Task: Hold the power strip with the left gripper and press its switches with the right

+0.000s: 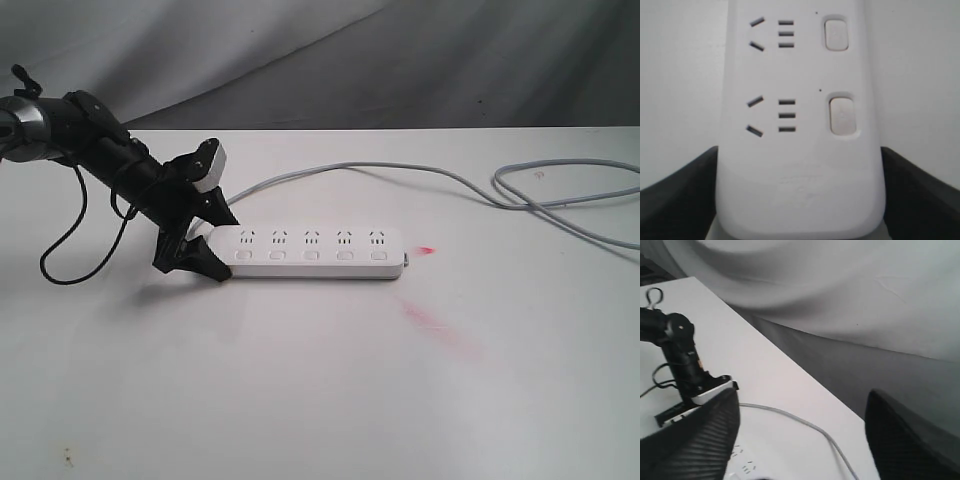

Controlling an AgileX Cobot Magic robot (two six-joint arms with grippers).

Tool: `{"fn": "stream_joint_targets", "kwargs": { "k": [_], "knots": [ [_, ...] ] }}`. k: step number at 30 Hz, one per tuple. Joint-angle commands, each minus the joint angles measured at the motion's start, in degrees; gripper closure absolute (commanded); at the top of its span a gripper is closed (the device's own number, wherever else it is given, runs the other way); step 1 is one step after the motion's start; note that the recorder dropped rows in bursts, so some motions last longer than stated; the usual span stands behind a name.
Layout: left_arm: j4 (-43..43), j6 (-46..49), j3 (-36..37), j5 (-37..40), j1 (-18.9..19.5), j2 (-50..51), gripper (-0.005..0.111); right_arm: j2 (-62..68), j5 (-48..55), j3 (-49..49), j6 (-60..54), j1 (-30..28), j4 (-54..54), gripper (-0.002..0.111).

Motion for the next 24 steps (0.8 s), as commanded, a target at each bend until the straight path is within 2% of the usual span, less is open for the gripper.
{"fn": "stream_joint_targets", "kwargs": {
  "k": [1, 4, 7, 15, 24],
  "knots": [
    [0.28, -0.37, -0.1, 0.49, -0.17, -0.09, 0.081, -4.74, 7.96, 0.1, 5.78, -0.36, -1.17, 0.068],
    [0.28, -0.37, -0.1, 0.49, -0.17, -0.09, 0.081, -7.08, 16.78, 0.1, 7.54, -0.36, -0.49, 0.08],
    [0.28, -0.37, -0.1, 0.49, -0.17, -0.09, 0.081, -9.33, 25.22, 0.1, 7.54, -0.36, 1.53, 0.085],
    [0.28, -0.37, -0.1, 0.49, -0.17, -0.09, 0.081, -15.15, 25.22, 0.1, 15.13, -0.26, 16.7, 0.085],
    [0.28, -0.37, -0.1, 0.49, -0.17, -0.09, 0.081, -16.8, 25.22, 0.1, 15.01, -0.26, 18.99, 0.085]
  ]
}}
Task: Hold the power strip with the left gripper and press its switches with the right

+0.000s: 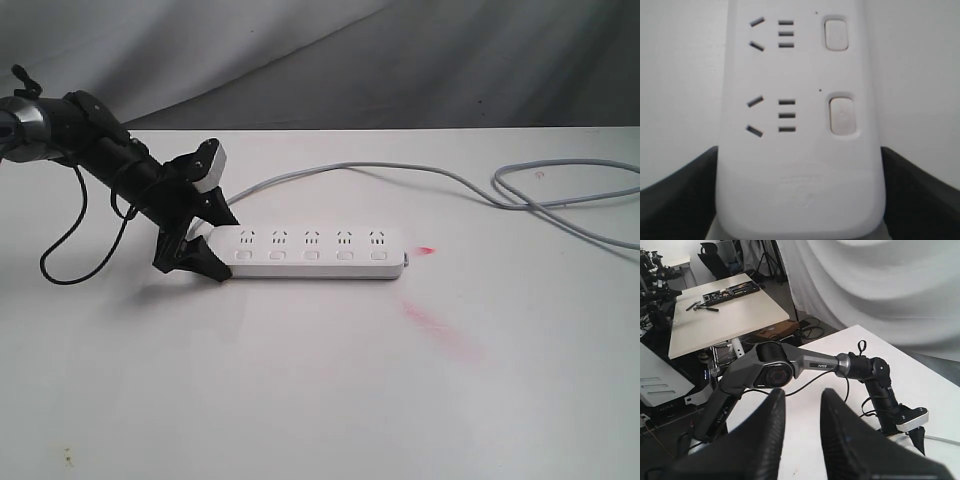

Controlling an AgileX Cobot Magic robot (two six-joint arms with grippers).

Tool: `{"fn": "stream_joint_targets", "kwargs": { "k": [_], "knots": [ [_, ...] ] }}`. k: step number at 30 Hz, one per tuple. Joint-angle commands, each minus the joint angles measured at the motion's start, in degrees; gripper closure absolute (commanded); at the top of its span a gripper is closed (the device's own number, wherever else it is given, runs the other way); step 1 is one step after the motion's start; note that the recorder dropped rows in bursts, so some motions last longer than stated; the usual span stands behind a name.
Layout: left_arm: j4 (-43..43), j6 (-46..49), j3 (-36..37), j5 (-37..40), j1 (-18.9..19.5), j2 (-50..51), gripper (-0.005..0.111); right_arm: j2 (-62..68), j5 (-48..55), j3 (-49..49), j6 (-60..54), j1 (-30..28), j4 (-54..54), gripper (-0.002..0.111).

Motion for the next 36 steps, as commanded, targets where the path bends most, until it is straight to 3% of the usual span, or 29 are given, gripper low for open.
{"fn": "stream_joint_targets", "kwargs": {
  "k": [1, 10, 13, 18, 20, 23, 26, 29, 36],
  "knots": [
    [0.28, -0.37, -0.1, 0.49, -0.17, -0.09, 0.081, -0.03, 0.22, 0.01, 0.19, -0.26, 0.53, 0.085],
    [0.28, -0.37, -0.1, 0.49, -0.17, -0.09, 0.081, -0.22, 0.22, 0.01, -2.05, -0.36, -0.8, 0.085],
    [0.28, -0.37, -0.1, 0.49, -0.17, -0.09, 0.081, -3.54, -11.57, 0.01, -2.74, -0.36, -8.23, 0.085],
    [0.28, -0.37, -0.1, 0.49, -0.17, -0.09, 0.081, -11.19, -31.93, 0.01, 6.41, -0.36, -23.39, 0.085],
    [0.28, -0.37, -0.1, 0.49, -0.17, -0.09, 0.081, -13.89, -37.35, 0.01, 13.51, -0.36, -37.2, 0.085],
    [0.28, -0.37, -0.1, 0.49, -0.17, -0.09, 0.081, -15.68, -37.13, 1.84, 41.77, -0.47, -59.47, 0.085],
    [0.28, -0.37, -0.1, 0.37, -0.17, -0.09, 0.081, -17.13, -39.04, 6.72, 58.66, -0.47, -64.1, 0.085],
    [0.28, -0.37, -0.1, 0.37, -0.17, -0.09, 0.081, -19.46, -43.41, 11.91, 58.09, -0.47, -64.1, 0.085],
    [0.28, -0.37, -0.1, 0.37, -0.17, -0.09, 0.081, -29.23, -39.63, 25.8, 45.86, -0.47, -87.14, 0.085]
  ]
}}
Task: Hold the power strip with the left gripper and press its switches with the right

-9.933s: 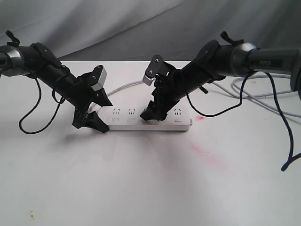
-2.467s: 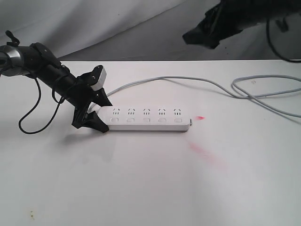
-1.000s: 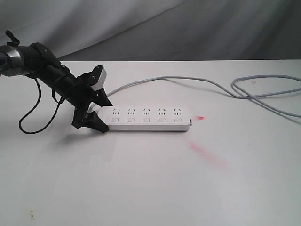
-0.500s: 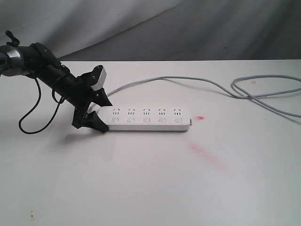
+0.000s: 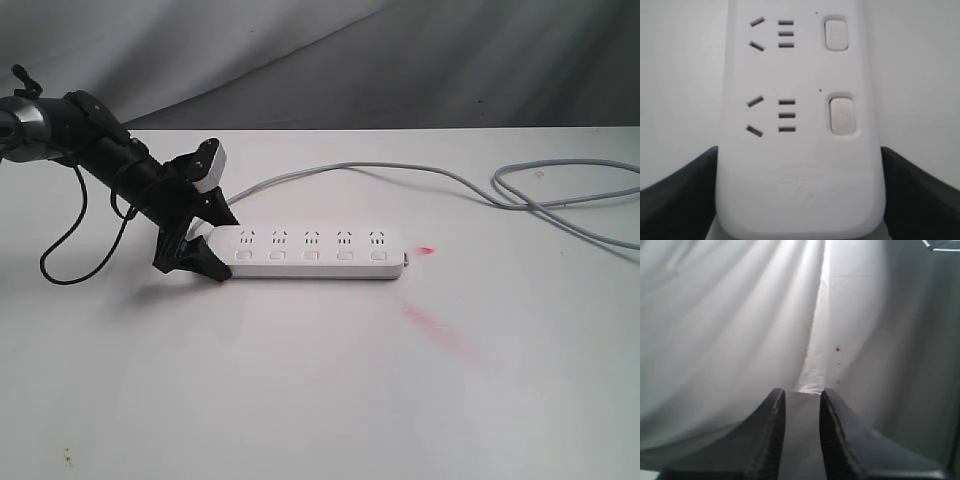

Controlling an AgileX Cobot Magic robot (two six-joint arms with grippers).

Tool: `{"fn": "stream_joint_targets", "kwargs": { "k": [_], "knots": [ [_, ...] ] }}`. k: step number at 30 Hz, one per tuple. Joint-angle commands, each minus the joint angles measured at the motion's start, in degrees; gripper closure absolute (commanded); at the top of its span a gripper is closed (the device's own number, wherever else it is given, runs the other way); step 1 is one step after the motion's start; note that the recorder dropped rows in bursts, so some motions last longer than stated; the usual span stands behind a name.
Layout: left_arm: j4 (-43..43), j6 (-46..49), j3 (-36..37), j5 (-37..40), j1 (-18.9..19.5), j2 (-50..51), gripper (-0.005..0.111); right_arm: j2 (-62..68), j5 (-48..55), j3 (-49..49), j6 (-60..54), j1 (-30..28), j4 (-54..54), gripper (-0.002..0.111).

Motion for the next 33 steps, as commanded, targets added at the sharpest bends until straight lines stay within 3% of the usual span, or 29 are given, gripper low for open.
{"fn": "stream_joint_targets", "kwargs": {
  "k": [1, 8, 20, 33],
  "knots": [
    [0.28, -0.37, -0.1, 0.37, -0.17, -0.09, 0.081, -4.61, 2.58, 7.32, -3.65, -0.24, -10.86, 0.085],
    [0.28, -0.37, -0.1, 0.37, -0.17, -0.09, 0.081, -10.04, 3.08, 15.55, 0.25, -0.71, -5.75, 0.085],
    [0.28, -0.37, -0.1, 0.37, -0.17, -0.09, 0.081, -21.4, -5.41, 36.91, 0.25, -12.67, 8.17, 0.085],
    [0.28, -0.37, -0.1, 0.37, -0.17, -0.09, 0.081, -36.79, -10.83, 57.57, 0.25, -12.83, 11.08, 0.085]
  ]
}}
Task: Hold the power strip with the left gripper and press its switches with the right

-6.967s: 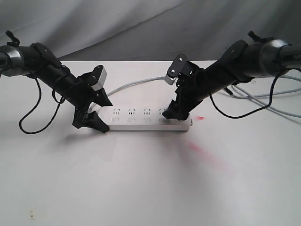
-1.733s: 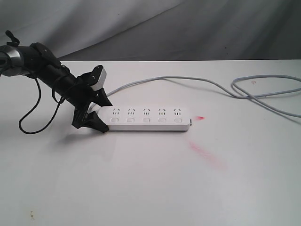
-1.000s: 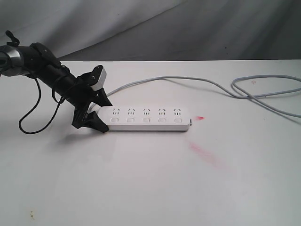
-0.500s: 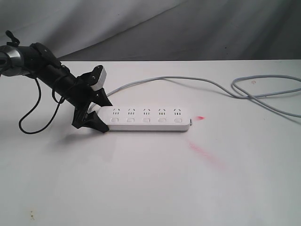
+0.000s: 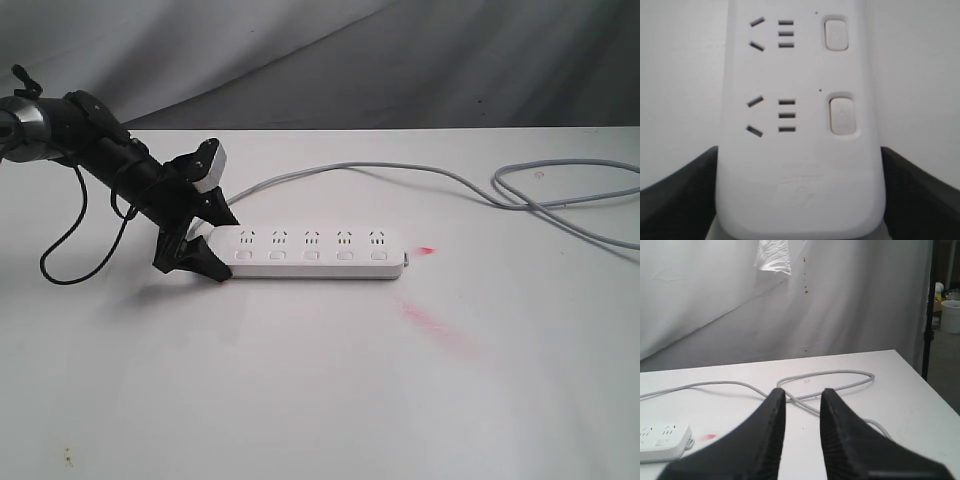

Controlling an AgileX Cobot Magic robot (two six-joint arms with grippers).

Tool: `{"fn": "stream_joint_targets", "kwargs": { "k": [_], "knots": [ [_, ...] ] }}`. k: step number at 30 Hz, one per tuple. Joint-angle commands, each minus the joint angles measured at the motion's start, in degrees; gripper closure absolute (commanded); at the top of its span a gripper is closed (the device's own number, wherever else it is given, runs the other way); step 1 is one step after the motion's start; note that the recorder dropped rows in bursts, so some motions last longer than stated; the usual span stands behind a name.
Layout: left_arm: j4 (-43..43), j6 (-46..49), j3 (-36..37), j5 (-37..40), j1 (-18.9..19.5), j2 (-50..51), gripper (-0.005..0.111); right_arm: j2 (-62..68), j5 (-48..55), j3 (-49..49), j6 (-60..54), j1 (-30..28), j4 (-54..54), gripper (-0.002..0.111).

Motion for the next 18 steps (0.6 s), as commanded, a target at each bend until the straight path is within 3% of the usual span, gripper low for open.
{"fn": "stream_joint_targets", "kwargs": {
  "k": [1, 11, 18],
  "knots": [
    [0.28, -0.37, -0.1, 0.37, -0.17, -0.09, 0.081, -3.21, -1.34, 4.4, 0.19, -0.18, 0.31, 0.085],
    [0.28, -0.37, -0.1, 0.37, -0.17, -0.09, 0.081, -3.21, -0.18, 6.19, -8.95, -0.18, -1.67, 0.085],
    [0.28, -0.37, -0.1, 0.37, -0.17, -0.09, 0.081, -3.21, -0.11, 7.86, -8.95, -0.18, 2.33, 0.085]
  ]
}}
